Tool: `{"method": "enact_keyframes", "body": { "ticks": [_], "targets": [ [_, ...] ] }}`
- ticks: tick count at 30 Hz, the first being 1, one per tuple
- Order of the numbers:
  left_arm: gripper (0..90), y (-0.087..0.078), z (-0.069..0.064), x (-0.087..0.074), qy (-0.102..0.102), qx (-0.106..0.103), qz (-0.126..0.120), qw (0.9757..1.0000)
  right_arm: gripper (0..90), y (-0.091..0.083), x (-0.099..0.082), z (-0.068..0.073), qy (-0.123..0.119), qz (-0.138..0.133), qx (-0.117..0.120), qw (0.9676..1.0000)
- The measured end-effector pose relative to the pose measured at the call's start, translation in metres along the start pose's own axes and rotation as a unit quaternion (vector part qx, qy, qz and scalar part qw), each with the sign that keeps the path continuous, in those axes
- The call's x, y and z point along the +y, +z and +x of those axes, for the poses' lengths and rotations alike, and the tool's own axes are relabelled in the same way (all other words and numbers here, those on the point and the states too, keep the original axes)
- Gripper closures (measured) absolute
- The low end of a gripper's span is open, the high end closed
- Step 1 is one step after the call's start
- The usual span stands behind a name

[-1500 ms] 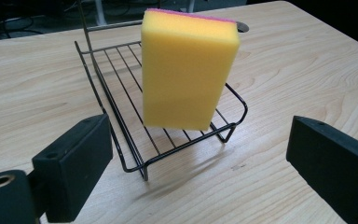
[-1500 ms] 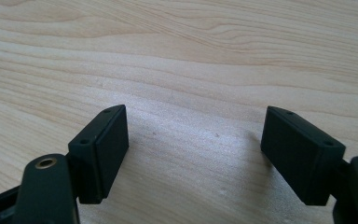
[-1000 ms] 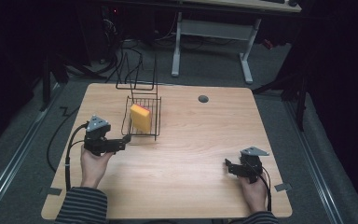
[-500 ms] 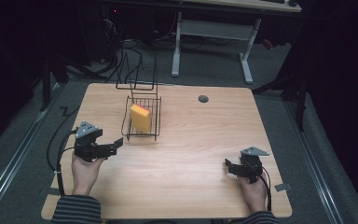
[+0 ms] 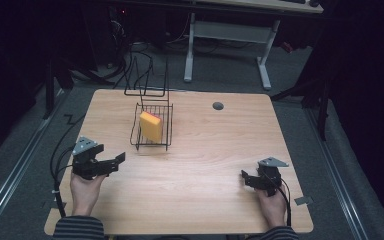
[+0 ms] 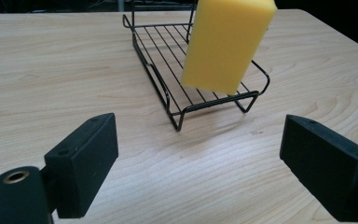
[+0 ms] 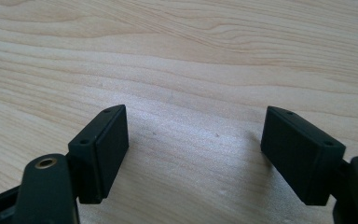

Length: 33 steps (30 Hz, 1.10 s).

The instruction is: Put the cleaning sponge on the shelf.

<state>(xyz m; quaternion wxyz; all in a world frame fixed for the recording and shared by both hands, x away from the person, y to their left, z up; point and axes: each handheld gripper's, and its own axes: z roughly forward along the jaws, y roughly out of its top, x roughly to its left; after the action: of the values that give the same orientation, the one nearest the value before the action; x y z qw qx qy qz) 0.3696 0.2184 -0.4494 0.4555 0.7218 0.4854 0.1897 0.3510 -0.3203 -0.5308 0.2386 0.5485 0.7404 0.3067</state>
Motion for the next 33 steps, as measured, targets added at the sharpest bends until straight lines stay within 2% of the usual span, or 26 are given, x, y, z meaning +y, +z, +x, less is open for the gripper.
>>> {"method": "enact_keyframes", "body": {
  "ticks": [18, 27, 33],
  "targets": [
    [14.0, 0.004, 0.012, -0.033, -0.024, 0.014, 0.026, 0.9993, 23.5, 0.000, 0.000, 0.000, 0.000, 0.000, 0.000, 1.0000],
    [14.2, 0.013, 0.014, -0.047, -0.027, 0.024, 0.042, 0.9985, 23.5, 0.000, 0.000, 0.000, 0.000, 0.000, 0.000, 1.0000],
    [14.2, 0.020, 0.015, -0.055, -0.021, 0.036, 0.055, 0.9976, 23.5, 0.000, 0.000, 0.000, 0.000, 0.000, 0.000, 1.0000]
  ]
}}
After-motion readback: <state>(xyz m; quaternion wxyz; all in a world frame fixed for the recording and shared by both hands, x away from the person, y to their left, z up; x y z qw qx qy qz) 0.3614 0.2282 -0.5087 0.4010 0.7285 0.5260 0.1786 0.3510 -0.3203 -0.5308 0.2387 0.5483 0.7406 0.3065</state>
